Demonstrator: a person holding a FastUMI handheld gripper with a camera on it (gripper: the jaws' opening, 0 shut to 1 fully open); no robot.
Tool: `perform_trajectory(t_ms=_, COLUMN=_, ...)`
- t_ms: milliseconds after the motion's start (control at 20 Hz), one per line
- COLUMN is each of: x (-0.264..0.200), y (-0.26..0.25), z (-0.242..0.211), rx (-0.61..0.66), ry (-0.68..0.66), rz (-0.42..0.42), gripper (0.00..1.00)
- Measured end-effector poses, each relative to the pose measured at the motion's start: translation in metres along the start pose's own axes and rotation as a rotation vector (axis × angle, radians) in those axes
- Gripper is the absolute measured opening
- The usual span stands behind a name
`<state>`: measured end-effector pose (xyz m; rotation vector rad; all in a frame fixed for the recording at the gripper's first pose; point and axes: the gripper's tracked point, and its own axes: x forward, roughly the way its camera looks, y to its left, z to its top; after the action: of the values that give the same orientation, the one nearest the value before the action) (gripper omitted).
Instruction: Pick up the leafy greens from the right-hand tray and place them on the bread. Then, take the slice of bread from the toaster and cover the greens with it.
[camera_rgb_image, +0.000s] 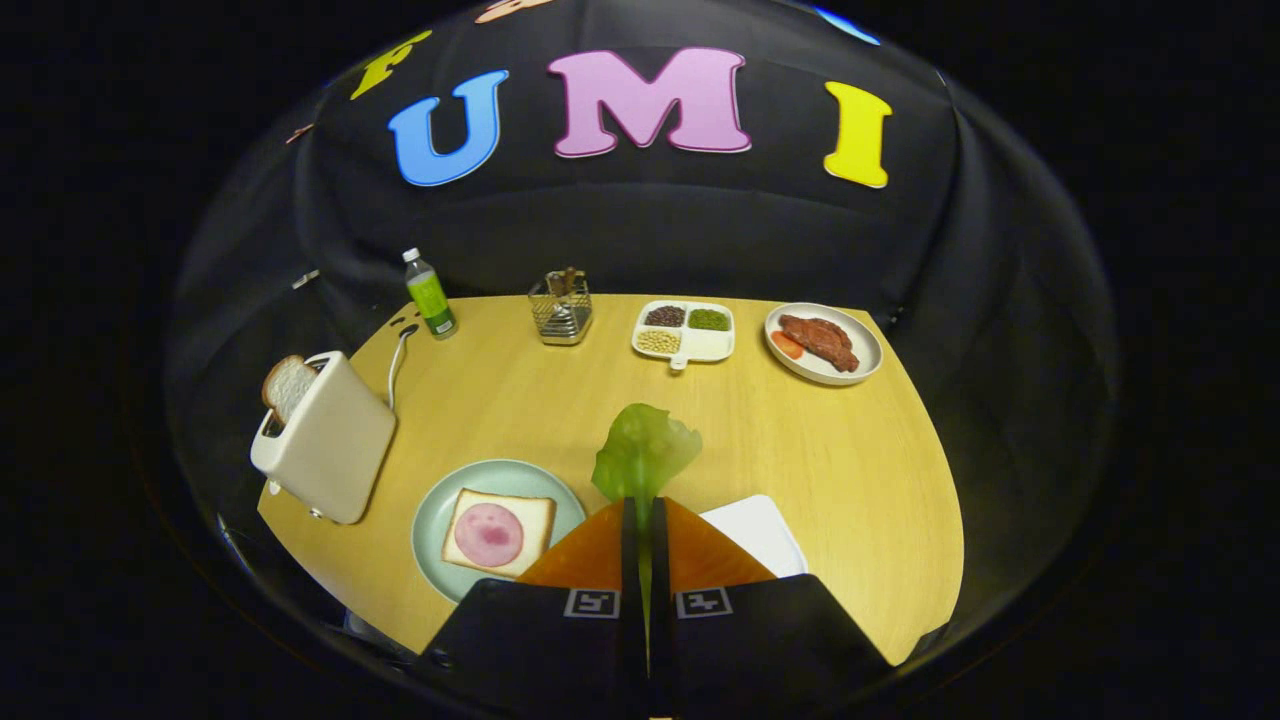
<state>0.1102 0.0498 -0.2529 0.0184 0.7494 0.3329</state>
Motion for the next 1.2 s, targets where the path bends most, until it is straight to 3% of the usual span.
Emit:
perform_trajectory(t_ms=400, x=0.020, y=0.075, z=-0.019, rx=-0.082, ry=0.056, rz=0.105, gripper=0.06)
perform_trajectory(t_ms=900, x=0.050, y=0.120, z=-0.044, rx=-0.143, ry=0.136, rz=0.117, gripper=0.06)
perform_trajectory(t_ms=1100, x=0.067, y=0.126, z=-0.060, rx=-0.177, ry=0.177, rz=0.095, gripper=0.15)
perform_trajectory(t_ms=1200, x=0.076, y=0.131, z=-0.064, rx=-0.171, ry=0.182, rz=0.091, gripper=0.27)
